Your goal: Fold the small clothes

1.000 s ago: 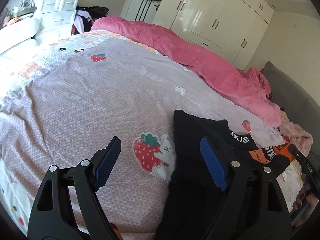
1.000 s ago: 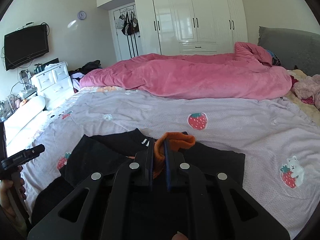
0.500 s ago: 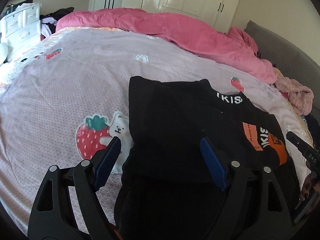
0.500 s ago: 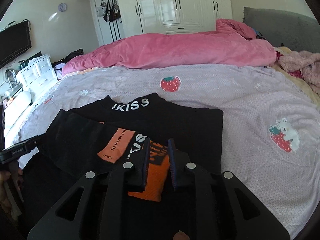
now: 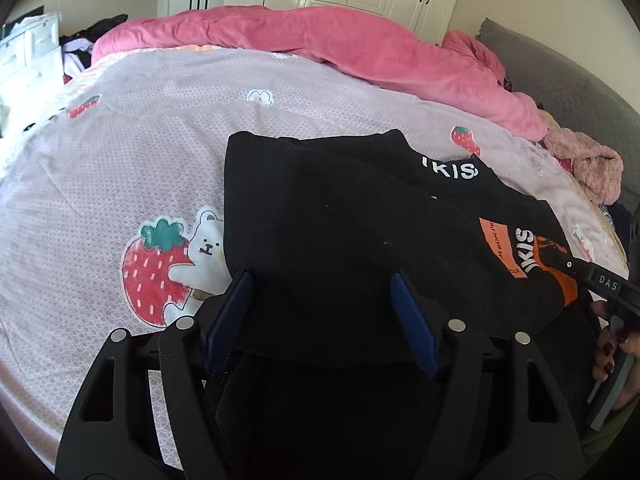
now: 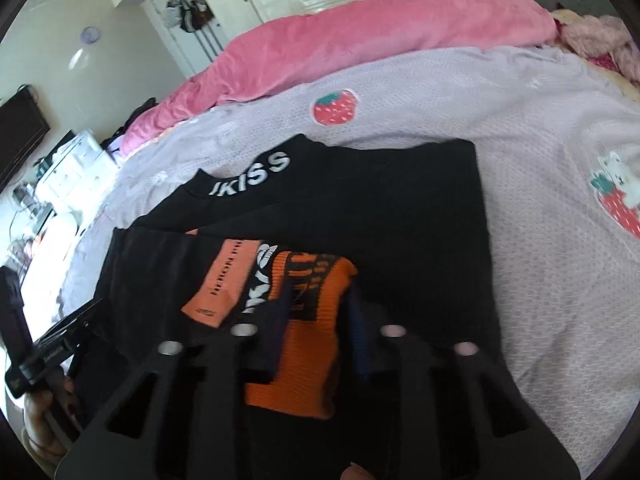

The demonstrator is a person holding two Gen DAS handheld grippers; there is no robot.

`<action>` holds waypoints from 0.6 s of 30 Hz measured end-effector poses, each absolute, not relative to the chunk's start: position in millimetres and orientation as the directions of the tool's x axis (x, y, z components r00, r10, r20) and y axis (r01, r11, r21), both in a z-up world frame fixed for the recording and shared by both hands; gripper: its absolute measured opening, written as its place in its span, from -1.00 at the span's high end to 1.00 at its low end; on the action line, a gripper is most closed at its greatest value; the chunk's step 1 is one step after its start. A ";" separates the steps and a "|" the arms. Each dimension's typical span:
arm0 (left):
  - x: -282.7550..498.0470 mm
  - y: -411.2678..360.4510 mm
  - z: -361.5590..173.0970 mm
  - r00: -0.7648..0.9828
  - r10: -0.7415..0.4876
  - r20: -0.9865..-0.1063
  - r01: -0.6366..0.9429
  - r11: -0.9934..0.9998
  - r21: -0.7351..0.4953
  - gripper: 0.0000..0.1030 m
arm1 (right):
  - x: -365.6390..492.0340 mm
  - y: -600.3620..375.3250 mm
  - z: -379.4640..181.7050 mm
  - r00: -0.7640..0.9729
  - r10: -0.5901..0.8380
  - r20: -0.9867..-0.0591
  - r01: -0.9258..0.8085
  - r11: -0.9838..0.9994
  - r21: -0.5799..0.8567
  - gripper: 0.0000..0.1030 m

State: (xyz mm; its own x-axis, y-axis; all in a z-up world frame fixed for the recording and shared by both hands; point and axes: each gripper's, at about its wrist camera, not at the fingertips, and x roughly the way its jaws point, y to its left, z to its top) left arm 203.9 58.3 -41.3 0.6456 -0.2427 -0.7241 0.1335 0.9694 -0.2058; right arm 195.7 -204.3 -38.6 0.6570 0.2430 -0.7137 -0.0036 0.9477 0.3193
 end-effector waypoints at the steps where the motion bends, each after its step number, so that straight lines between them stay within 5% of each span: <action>1: 203.7 58.9 -41.7 0.645 -0.243 -0.725 0.132 0.969 -0.208 -0.23 | 191.9 -200.0 -32.8 0.678 0.236 -0.696 -0.024 0.954 0.300 0.77; 6: 202.5 58.5 -41.8 0.646 -0.243 -0.724 0.132 0.969 -0.207 -0.23 | 178.7 -189.0 -0.4 0.779 0.150 -0.609 -0.059 0.984 0.167 0.77; 13: 203.0 58.5 -42.1 0.643 -0.246 -0.725 0.133 0.969 -0.210 -0.25 | 199.4 -185.1 -36.9 0.675 0.008 -0.737 0.031 0.999 0.039 0.74; 18: 202.1 58.3 -41.5 0.642 -0.246 -0.726 0.132 0.968 -0.212 -0.25 | 197.7 -191.5 -39.9 0.675 -0.034 -0.737 0.076 0.997 0.023 0.51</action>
